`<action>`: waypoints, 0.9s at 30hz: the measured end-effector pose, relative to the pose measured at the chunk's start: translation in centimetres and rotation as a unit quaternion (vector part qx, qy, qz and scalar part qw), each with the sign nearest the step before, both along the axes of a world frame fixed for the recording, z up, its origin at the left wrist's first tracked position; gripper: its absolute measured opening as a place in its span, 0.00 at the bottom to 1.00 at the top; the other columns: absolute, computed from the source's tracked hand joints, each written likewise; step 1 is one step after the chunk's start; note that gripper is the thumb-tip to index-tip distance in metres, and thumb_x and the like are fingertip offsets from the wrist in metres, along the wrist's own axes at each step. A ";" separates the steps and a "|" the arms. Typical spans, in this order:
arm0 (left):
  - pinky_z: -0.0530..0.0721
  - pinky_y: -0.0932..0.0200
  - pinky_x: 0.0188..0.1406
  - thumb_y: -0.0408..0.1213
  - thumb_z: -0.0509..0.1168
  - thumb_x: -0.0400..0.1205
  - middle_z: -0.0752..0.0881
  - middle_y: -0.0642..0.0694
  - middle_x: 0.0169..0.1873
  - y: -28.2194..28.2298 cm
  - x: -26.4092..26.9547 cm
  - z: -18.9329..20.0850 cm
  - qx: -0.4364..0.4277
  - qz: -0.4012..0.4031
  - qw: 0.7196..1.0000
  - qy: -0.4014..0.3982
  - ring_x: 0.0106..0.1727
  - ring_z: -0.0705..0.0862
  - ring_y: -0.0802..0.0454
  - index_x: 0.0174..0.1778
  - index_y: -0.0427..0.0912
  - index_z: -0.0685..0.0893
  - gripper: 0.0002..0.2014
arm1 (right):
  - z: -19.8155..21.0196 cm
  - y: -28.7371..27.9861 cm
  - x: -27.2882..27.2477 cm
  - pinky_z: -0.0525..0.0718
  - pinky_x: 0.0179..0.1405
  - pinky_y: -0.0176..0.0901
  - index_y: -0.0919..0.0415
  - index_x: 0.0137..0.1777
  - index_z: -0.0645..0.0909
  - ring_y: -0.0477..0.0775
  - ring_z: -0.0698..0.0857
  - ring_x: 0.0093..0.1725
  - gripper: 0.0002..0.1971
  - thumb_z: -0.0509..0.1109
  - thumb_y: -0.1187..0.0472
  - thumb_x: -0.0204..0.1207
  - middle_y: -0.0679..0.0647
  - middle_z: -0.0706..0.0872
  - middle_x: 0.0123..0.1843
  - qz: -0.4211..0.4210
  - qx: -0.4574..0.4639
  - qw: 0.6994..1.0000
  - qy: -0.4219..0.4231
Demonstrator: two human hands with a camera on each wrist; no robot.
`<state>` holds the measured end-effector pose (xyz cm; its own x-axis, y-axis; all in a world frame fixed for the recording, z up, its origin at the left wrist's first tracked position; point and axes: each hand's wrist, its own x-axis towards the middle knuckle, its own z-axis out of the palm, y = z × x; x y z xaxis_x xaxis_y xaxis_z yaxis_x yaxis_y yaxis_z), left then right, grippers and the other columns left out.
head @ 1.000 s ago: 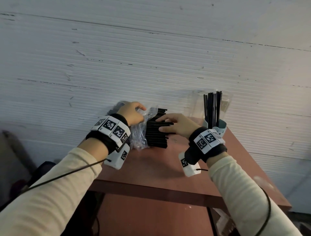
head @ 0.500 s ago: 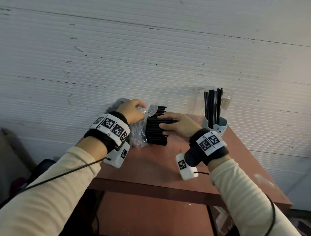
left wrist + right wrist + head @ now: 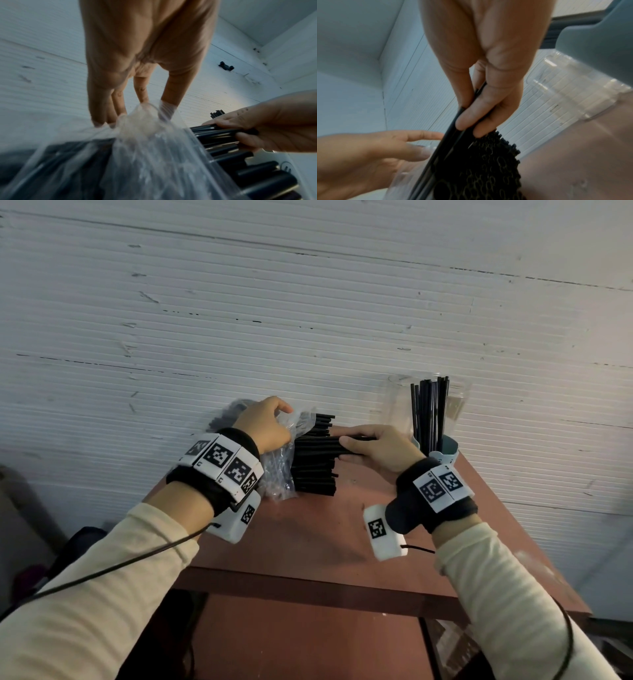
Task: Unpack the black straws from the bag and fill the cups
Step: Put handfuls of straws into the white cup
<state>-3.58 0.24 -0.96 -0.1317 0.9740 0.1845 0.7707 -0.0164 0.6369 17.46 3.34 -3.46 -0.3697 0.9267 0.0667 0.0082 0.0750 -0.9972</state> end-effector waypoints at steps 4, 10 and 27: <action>0.71 0.62 0.58 0.39 0.72 0.77 0.76 0.46 0.71 -0.3 1.6 0.7 0.082 -0.026 0.996 0.013 0.69 0.76 0.50 0.71 0.48 0.75 0.25 | 1.0 -0.3 2.9 0.88 0.45 0.32 0.76 0.62 0.81 0.50 0.89 0.45 0.13 0.68 0.74 0.78 0.63 0.87 0.51 -0.016 -0.002 1.000 0.000; 0.73 0.61 0.59 0.57 0.77 0.68 0.79 0.53 0.69 0.5 6.9 1.2 0.005 -0.173 0.970 0.173 0.66 0.79 0.52 0.75 0.50 0.72 0.40 | 2.7 -1.4 5.7 0.89 0.47 0.34 0.74 0.60 0.83 0.52 0.89 0.46 0.12 0.69 0.73 0.77 0.66 0.87 0.54 -0.031 0.034 0.998 -0.045; 0.72 0.72 0.28 0.51 0.69 0.80 0.78 0.58 0.19 1.1 14.7 3.0 0.134 -0.247 0.958 -0.053 0.23 0.76 0.66 0.32 0.43 0.78 0.17 | 11.3 -6.1 10.6 0.80 0.57 0.32 0.51 0.65 0.80 0.45 0.84 0.60 0.18 0.74 0.61 0.77 0.50 0.84 0.61 -0.193 0.402 0.889 -0.103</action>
<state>11.15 1.36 2.07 0.3011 0.8423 0.4471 0.5583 -0.5358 0.6335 28.10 -2.76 7.81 -0.1159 0.6710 0.7323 0.3634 0.7148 -0.5975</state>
